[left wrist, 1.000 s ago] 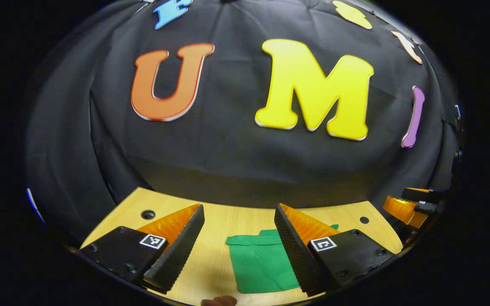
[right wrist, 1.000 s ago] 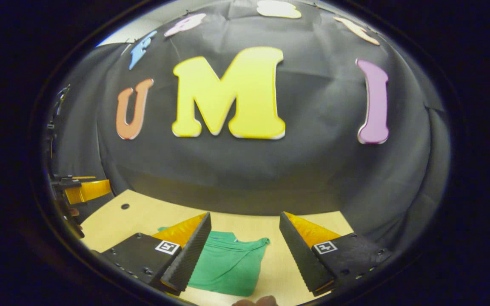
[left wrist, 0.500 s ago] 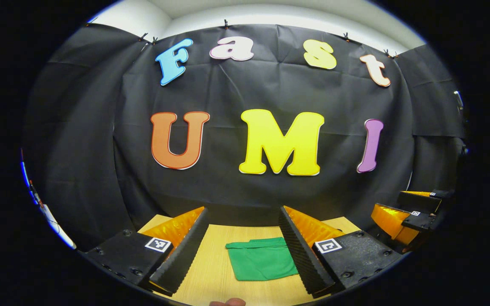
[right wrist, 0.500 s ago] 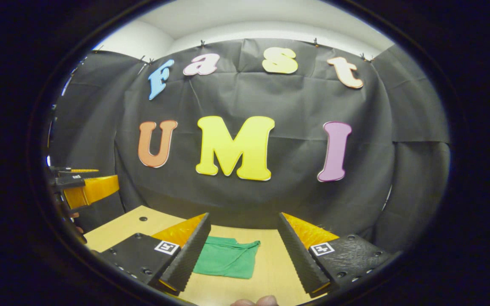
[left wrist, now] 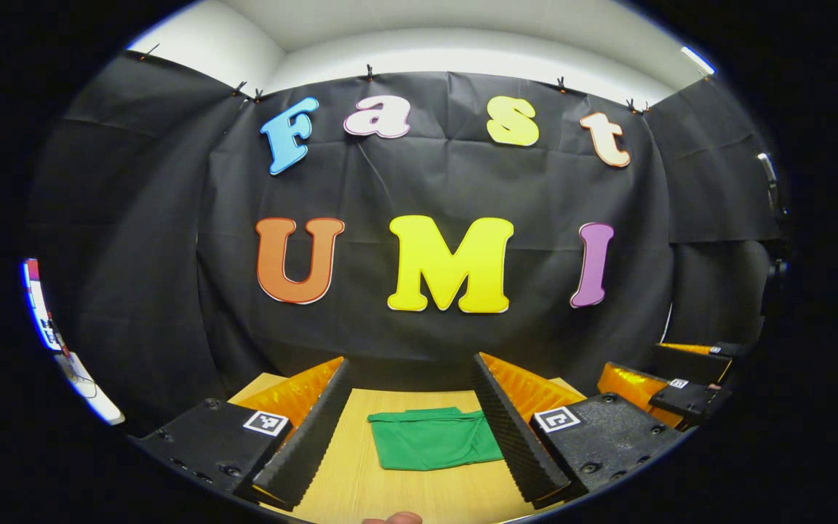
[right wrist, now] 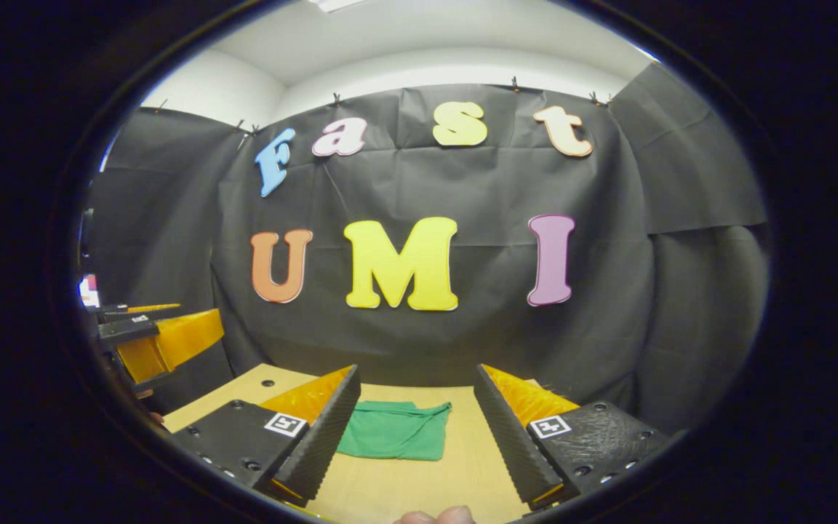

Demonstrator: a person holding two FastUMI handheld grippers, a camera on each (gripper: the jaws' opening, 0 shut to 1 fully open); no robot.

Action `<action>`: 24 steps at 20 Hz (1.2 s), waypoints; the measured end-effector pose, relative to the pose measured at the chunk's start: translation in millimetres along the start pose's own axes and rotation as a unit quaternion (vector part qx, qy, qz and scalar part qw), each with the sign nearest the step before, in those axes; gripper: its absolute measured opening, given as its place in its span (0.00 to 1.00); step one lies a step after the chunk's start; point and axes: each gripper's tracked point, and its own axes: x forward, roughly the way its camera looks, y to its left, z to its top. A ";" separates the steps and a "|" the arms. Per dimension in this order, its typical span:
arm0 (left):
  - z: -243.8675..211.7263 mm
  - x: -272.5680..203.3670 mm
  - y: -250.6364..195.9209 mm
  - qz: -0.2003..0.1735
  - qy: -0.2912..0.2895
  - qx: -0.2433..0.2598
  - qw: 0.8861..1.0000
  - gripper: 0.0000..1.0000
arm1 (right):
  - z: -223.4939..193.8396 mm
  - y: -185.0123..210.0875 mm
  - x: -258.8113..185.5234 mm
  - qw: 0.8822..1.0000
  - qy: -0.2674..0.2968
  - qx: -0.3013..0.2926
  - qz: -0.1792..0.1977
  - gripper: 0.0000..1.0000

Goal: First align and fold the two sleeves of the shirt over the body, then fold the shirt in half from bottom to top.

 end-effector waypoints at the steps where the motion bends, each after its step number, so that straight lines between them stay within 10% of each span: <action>1: -1.8 -4.4 -3.3 0.000 0.002 0.001 1.000 1.00 | -0.1 -1.3 -4.0 1.000 -0.001 0.000 0.005 0.97; 24: -2.6 -25.9 7.0 0.012 0.002 0.034 0.999 1.00 | 12.7 20.1 -23.5 1.000 -0.027 0.002 -0.015 0.97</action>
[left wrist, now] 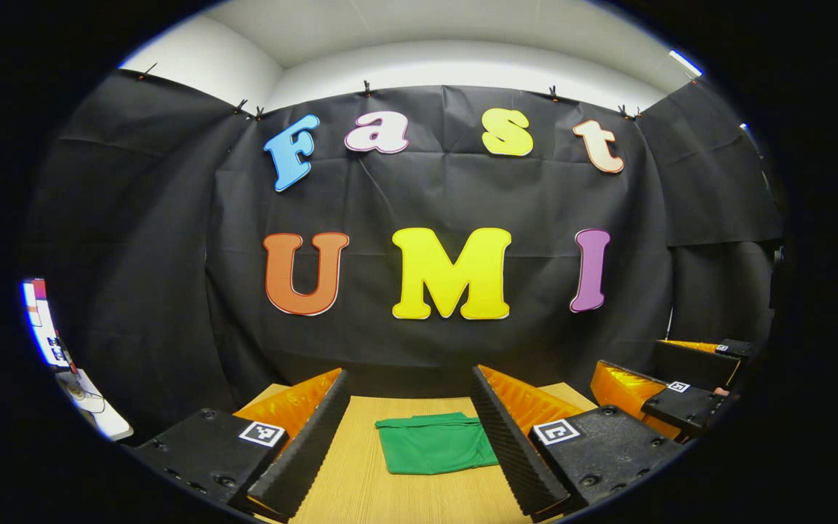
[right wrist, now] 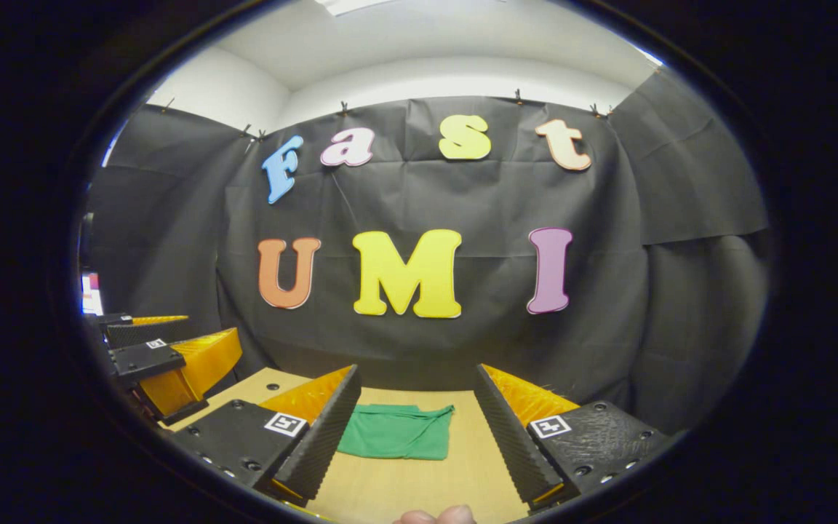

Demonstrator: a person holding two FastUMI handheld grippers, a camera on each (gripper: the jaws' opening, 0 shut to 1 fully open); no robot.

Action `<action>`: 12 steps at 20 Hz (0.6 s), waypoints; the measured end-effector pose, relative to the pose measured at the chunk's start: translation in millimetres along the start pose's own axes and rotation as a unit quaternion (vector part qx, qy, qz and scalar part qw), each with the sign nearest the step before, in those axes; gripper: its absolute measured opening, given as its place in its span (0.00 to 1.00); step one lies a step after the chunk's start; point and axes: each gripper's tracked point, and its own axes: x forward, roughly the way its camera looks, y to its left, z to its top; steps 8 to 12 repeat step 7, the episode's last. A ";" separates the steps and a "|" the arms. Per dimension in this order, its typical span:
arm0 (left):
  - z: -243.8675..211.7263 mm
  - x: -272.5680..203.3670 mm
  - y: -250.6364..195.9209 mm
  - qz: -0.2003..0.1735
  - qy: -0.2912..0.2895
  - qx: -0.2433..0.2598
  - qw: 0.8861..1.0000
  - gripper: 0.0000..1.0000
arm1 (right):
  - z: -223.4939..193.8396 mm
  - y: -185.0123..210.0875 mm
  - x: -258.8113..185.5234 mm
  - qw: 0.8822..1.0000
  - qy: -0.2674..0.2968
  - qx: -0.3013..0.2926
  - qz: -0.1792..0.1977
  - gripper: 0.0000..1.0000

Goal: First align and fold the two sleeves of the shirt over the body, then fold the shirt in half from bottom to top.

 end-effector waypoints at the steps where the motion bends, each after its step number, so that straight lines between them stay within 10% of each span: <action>1: -0.5 -0.7 0.6 0.000 0.000 0.004 1.000 1.00 | 1.5 -0.5 -0.3 1.000 -0.002 0.001 -0.001 0.97; 12: 3.3 1.8 2.3 -0.002 -0.004 0.002 1.000 1.00 | 3.1 -2.1 1.3 1.000 -0.004 0.003 -0.013 0.96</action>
